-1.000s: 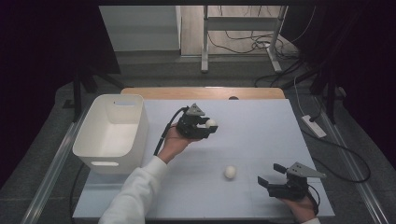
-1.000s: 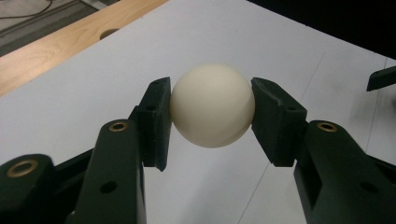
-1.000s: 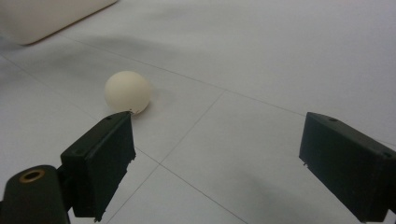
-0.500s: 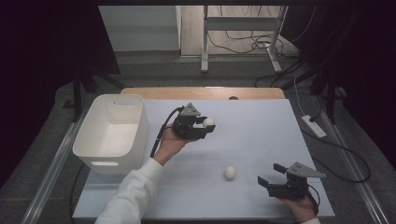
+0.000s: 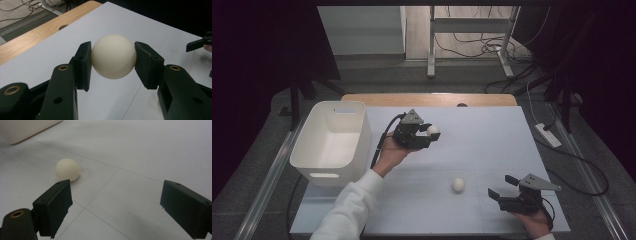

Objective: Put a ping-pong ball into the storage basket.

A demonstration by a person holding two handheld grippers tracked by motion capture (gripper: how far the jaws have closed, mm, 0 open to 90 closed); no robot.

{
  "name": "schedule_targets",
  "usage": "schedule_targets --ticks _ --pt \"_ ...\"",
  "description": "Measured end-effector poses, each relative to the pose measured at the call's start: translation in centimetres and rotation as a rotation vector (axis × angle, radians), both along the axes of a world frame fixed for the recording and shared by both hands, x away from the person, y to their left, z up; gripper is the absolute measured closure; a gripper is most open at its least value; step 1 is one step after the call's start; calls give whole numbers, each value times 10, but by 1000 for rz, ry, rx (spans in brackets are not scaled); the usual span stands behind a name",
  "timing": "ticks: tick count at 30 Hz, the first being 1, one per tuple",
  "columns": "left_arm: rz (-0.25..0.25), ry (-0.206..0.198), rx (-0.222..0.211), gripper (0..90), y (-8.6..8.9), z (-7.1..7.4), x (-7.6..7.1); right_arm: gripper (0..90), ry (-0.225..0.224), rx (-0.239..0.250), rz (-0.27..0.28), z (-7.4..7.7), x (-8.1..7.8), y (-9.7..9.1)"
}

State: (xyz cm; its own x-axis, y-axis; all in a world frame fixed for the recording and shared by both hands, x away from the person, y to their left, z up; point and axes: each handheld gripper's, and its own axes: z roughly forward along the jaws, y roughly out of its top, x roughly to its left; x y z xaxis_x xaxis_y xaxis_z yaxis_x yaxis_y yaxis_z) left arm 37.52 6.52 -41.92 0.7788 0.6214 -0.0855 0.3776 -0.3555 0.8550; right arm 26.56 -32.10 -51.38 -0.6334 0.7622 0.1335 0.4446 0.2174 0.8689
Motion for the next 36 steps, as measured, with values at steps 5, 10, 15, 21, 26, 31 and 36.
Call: schedule_targets --ticks 5,10,15,21,26,31,36 --pt "8 -10 -3 511 5 5 -3 107 0 -1 0 0 0 0" --pt "10 -22 -6 511 8 8 -5 107 -1 -2 -1 0 0 1" --pt "14 -28 -12 511 10 11 -5 107 0 -3 -1 0 0 1" --pt "27 -40 5 511 14 15 -6 107 0 -7 0 0 -1 1" --pt "33 -50 0 511 16 20 -8 107 -1 -7 0 0 -1 1" --pt "37 -57 -16 511 20 26 -9 107 0 -8 -1 0 -1 1" --pt "42 -62 -22 512 23 29 -10 107 -1 -9 0 0 -1 1"
